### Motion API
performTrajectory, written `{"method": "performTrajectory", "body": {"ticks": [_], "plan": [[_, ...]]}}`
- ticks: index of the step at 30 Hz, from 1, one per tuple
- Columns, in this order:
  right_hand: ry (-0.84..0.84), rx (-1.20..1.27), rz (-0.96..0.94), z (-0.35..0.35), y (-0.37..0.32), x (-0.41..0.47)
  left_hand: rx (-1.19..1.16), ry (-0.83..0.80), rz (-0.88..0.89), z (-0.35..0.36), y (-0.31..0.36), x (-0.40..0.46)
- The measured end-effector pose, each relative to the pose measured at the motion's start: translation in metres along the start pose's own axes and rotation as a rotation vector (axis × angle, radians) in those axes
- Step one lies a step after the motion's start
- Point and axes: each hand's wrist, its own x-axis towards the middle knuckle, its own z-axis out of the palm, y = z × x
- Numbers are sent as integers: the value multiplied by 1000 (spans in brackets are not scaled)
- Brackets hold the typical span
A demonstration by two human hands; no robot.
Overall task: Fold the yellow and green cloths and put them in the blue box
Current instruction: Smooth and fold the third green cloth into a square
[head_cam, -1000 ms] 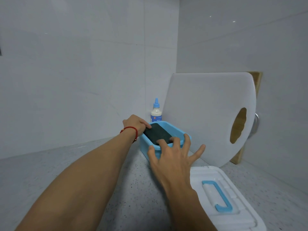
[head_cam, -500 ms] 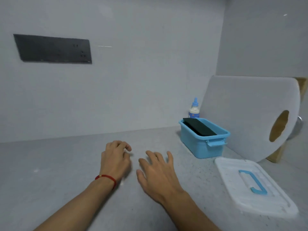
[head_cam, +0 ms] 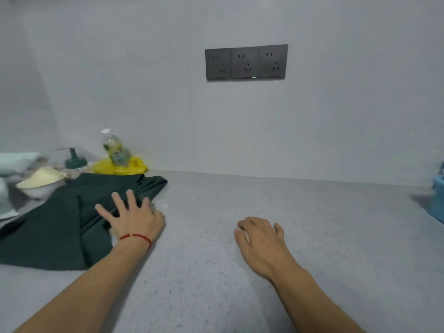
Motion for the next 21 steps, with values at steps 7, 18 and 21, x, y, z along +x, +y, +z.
{"method": "performTrajectory", "body": {"ticks": [7,18,21], "plan": [[18,-4,17,5,4,6,-137,-315,62,12,3,17],[108,-13,56,-2,2,3,-390,26,783,-2,106,-92],[95,-95,153,-2,6,3,-394,83,688,0,105,-88]]}}
